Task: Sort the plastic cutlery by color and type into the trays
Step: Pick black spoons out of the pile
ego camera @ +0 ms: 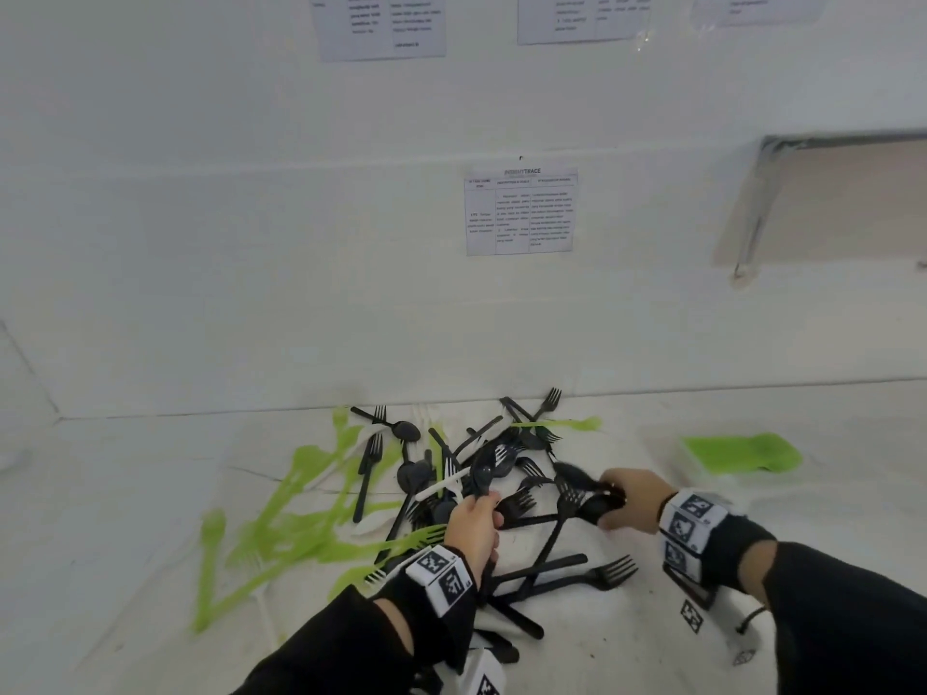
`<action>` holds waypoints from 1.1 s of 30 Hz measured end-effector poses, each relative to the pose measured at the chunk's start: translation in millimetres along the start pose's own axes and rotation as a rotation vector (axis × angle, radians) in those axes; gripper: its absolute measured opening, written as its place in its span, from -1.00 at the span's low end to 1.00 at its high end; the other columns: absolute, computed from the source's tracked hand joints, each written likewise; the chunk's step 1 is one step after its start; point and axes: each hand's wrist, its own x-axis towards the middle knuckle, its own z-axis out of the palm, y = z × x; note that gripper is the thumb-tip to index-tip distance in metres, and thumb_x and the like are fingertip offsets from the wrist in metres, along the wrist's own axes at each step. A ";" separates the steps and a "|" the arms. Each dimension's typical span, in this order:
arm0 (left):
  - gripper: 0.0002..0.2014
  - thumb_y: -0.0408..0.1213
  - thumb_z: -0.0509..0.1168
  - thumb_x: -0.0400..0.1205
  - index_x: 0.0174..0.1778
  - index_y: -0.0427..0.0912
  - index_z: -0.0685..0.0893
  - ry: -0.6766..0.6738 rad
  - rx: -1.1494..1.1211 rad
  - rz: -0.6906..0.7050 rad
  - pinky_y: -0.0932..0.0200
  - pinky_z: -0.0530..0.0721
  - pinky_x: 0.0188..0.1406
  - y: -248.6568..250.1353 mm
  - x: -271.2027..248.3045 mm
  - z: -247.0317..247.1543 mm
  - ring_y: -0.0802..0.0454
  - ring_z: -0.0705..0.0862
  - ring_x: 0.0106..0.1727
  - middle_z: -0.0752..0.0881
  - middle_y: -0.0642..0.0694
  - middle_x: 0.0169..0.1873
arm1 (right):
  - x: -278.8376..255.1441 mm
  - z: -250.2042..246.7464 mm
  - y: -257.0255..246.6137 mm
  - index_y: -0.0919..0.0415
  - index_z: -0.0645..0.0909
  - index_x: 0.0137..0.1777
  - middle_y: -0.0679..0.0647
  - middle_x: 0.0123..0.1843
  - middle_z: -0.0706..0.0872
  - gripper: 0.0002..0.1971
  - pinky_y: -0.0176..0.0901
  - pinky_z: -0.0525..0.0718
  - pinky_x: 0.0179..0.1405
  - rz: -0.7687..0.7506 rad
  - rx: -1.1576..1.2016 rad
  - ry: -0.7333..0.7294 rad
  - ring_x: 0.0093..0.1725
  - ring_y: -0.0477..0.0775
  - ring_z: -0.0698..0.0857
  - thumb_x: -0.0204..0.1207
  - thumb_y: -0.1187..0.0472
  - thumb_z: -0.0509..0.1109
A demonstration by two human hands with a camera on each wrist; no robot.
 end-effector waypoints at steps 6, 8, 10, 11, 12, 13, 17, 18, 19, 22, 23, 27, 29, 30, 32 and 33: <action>-0.80 -0.37 0.03 0.74 0.06 -0.11 0.57 -0.036 0.132 0.257 0.43 0.47 -0.43 7.8 0.9 0.0 0.18 0.52 -0.37 0.57 0.03 -0.34 | -10.3 -57.6 -20.7 0.17 0.60 -0.25 -0.04 -0.44 0.51 -0.79 -0.40 0.36 -0.58 -0.106 0.472 0.021 -0.49 -0.09 0.44 0.43 0.06 0.50; -0.75 -0.37 0.02 0.75 -0.06 -0.03 0.57 -0.075 0.154 0.267 0.46 0.52 -0.37 11.3 -1.9 3.7 0.20 0.58 -0.32 0.62 0.05 -0.32 | -7.8 -62.5 -35.4 0.25 0.63 -0.28 0.08 -0.47 0.49 -0.66 -0.30 0.33 -0.62 -0.075 0.540 0.008 -0.57 -0.03 0.39 0.41 -0.06 0.47; -0.74 -0.37 0.03 0.75 -0.11 -0.03 0.57 -0.147 0.142 0.230 0.45 0.55 -0.32 14.2 -6.6 8.5 0.21 0.63 -0.28 0.67 0.03 -0.26 | -3.5 -59.4 -52.9 0.24 0.66 -0.29 0.13 -0.41 0.54 -0.58 -0.27 0.38 -0.59 -0.071 0.553 0.038 -0.56 0.00 0.42 0.38 -0.18 0.44; -0.75 -0.39 0.03 0.75 -0.11 -0.08 0.58 -0.197 0.104 0.202 0.41 0.58 -0.31 15.0 -9.2 11.0 0.18 0.66 -0.29 0.69 -0.01 -0.25 | -0.9 -55.7 -61.2 0.20 0.64 -0.32 0.11 -0.41 0.57 -0.57 -0.28 0.40 -0.56 -0.072 0.563 0.076 -0.56 -0.01 0.44 0.37 -0.21 0.43; -0.76 -0.39 0.03 0.75 -0.10 -0.13 0.58 -0.252 0.035 0.157 0.34 0.61 -0.31 15.2 -11.9 12.9 0.14 0.69 -0.33 0.71 -0.06 -0.26 | 1.2 -51.5 -68.8 0.18 0.61 -0.35 0.06 -0.43 0.59 -0.57 -0.29 0.42 -0.54 -0.066 0.561 0.122 -0.56 -0.03 0.45 0.38 -0.23 0.42; -0.77 -0.38 0.02 0.76 -0.08 -0.18 0.58 -0.303 -0.042 0.103 0.26 0.61 -0.36 15.2 -15.0 14.1 0.08 0.71 -0.38 0.73 -0.08 -0.30 | 2.5 -46.9 -76.0 0.16 0.57 -0.39 0.01 -0.45 0.59 -0.55 -0.31 0.42 -0.51 -0.054 0.540 0.171 -0.56 -0.05 0.46 0.39 -0.25 0.41; -0.79 -0.29 0.02 0.77 -0.02 -0.24 0.55 -0.329 -0.272 -0.062 0.28 0.47 -0.61 12.9 -23.2 12.9 0.07 0.49 -0.63 0.60 -0.06 -0.50 | 8.1 -26.5 -95.2 0.16 0.50 -0.32 0.07 -0.28 0.63 -0.55 -0.16 0.52 -0.21 -0.026 0.442 0.273 -0.21 0.10 0.65 0.53 -0.23 0.24; -0.78 -0.29 0.02 0.77 -0.04 -0.23 0.55 -0.293 -0.309 -0.080 0.32 0.43 -0.62 12.0 -22.9 11.6 0.09 0.43 -0.66 0.55 -0.06 -0.51 | 8.1 -23.2 -99.3 0.21 0.57 -0.14 0.15 -0.12 0.69 -0.58 -0.12 0.52 -0.05 -0.019 0.461 0.284 -0.02 0.19 0.67 0.61 -0.15 0.16; -0.77 -0.31 0.02 0.77 -0.08 -0.23 0.55 -0.254 -0.334 -0.085 0.33 0.42 -0.64 11.5 -22.0 10.2 0.11 0.40 -0.67 0.53 -0.06 -0.51 | 7.5 -20.7 -103.0 0.29 0.58 0.07 0.23 0.07 0.69 -0.60 -0.10 0.51 0.08 -0.005 0.477 0.301 0.15 0.25 0.64 0.68 -0.04 0.08; -0.75 -0.36 0.02 0.76 -0.15 -0.23 0.56 -0.122 -0.384 -0.075 0.30 0.48 -0.66 11.0 -15.4 3.8 0.09 0.45 -0.64 0.54 -0.10 -0.46 | 2.2 -10.3 -109.3 0.38 0.55 0.25 0.28 0.25 0.65 -0.65 -0.14 0.48 0.16 0.007 0.444 0.315 0.28 0.25 0.59 0.70 0.25 0.00; -0.75 -0.37 0.03 0.76 -0.15 -0.25 0.57 -0.084 -0.389 -0.064 0.27 0.54 -0.64 9.8 -12.0 1.7 0.07 0.52 -0.62 0.59 -0.11 -0.45 | -0.6 -5.4 -111.2 0.36 0.60 0.21 0.25 0.20 0.68 -0.67 -0.17 0.49 0.11 -0.017 0.407 0.290 0.26 0.22 0.61 0.69 0.26 0.04; -0.70 -0.39 0.02 0.76 0.23 -0.48 0.55 0.003 -0.379 -0.061 -0.03 0.71 -0.09 10.1 -5.1 -5.2 -0.20 0.72 -0.05 0.72 -0.38 0.03 | -7.2 20.7 -121.0 0.22 0.68 0.16 0.08 0.02 0.75 -0.76 -0.25 0.57 0.17 -0.070 0.485 0.172 0.14 0.07 0.69 0.56 0.18 0.34; -0.69 -0.36 0.00 0.77 0.31 -0.43 0.51 0.007 -0.364 -0.096 0.00 0.68 -0.16 9.1 -5.6 -11.3 -0.19 0.67 0.00 0.65 -0.40 0.21 | -5.2 29.3 -122.9 0.16 0.66 0.02 -0.04 -0.14 0.68 -0.86 -0.36 0.53 -0.02 -0.055 0.567 0.224 -0.01 -0.02 0.64 0.50 0.17 0.42; -0.68 -0.34 -0.02 0.77 0.32 -0.40 0.51 -0.002 -0.361 -0.104 0.03 0.67 -0.19 8.4 -6.3 -14.9 -0.19 0.67 0.01 0.64 -0.39 0.23 | -4.0 31.7 -124.5 0.12 0.62 -0.10 -0.10 -0.23 0.62 -0.93 -0.38 0.50 -0.15 -0.058 0.605 0.229 -0.07 -0.04 0.61 0.48 0.17 0.44; -0.66 -0.30 -0.04 0.78 0.33 -0.36 0.52 -0.019 -0.342 -0.108 0.01 0.65 -0.14 7.0 -5.4 -22.7 -0.23 0.65 0.11 0.64 -0.38 0.22 | -2.4 35.8 -128.7 0.03 0.56 -0.28 -0.15 -0.30 0.59 -0.86 -0.38 0.54 -0.21 -0.076 0.639 0.195 -0.11 -0.05 0.63 0.47 0.15 0.45; -0.67 -0.29 -0.04 0.78 0.30 -0.35 0.53 -0.022 -0.324 -0.103 0.00 0.65 -0.14 6.4 -5.2 -25.9 -0.24 0.66 0.09 0.66 -0.36 0.18 | -1.2 38.6 -131.5 -0.02 0.56 -0.34 -0.15 -0.31 0.61 -0.82 -0.29 0.63 -0.11 -0.088 0.658 0.165 -0.10 -0.02 0.66 0.48 0.15 0.44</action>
